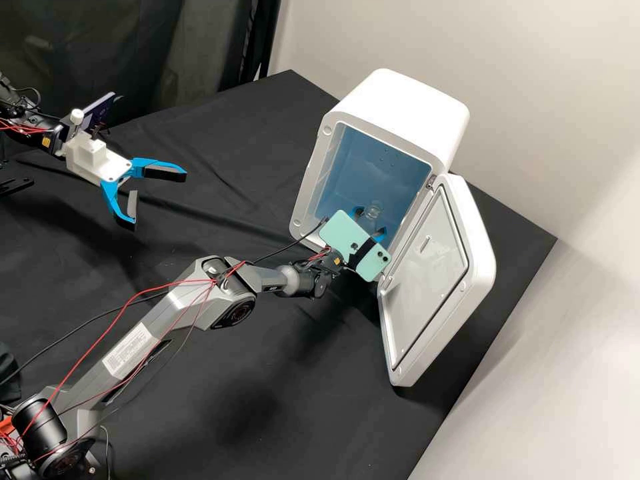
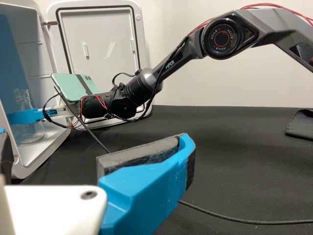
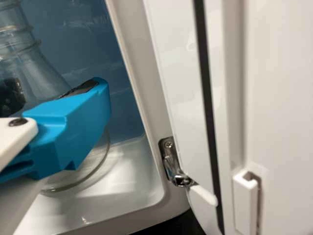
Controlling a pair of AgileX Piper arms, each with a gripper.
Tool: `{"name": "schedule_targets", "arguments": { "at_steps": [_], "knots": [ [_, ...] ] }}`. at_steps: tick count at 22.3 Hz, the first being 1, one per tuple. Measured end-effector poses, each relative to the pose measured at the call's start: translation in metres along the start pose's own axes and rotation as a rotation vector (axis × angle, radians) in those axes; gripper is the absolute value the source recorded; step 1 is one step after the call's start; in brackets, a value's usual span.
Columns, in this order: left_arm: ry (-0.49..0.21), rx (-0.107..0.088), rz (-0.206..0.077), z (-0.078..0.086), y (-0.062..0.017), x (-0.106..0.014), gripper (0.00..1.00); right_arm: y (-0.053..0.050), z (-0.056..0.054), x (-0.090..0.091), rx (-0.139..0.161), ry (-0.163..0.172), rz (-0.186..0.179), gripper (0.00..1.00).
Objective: Place the flask in the incubator
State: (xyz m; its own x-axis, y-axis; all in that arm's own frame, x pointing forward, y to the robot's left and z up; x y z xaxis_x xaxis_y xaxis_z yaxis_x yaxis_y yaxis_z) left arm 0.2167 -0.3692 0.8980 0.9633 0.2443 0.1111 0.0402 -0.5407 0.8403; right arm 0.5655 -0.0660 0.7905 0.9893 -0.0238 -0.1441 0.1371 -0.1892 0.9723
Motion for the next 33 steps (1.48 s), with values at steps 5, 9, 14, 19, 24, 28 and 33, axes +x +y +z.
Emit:
{"name": "schedule_targets", "arguments": {
  "at_steps": [5, 9, 14, 19, 24, 28, 33],
  "knots": [
    [0.0, 0.0, 0.0, 0.0, 0.0, 0.0, 1.0, 0.0, 0.0, 0.0, 0.0, 0.0, 0.0, 0.0],
    [0.0, 0.0, 0.0, 0.0, 0.0, 0.0, 1.0, 0.0, 0.0, 0.0, 0.0, 0.0, 0.0, 0.0],
    [0.0, 0.0, 0.0, 0.0, 0.0, 0.0, 1.0, -0.0011, -0.0006, 0.0002, 0.0, 0.0, -0.002, 1.0],
    [0.0, 0.0, 0.0, 0.0, 0.0, 0.0, 1.0, -0.0013, 0.0, 0.0002, 0.0, -0.007, -0.004, 1.0],
    [0.0, 0.0, 0.0, 0.0, 0.0, 0.0, 1.0, -0.0028, 0.0021, 0.0003, -0.001, -0.035, -0.013, 1.0],
    [0.0, 0.0, 0.0, 0.0, 0.0, 0.0, 1.0, -0.0032, 0.0041, 0.0002, -0.001, -0.057, -0.018, 1.0],
    [0.0, 0.0, 0.0, 0.0, 0.0, 0.0, 1.0, -0.0038, 0.0062, 0.0001, -0.001, -0.08, -0.024, 1.0]
  ]
}}
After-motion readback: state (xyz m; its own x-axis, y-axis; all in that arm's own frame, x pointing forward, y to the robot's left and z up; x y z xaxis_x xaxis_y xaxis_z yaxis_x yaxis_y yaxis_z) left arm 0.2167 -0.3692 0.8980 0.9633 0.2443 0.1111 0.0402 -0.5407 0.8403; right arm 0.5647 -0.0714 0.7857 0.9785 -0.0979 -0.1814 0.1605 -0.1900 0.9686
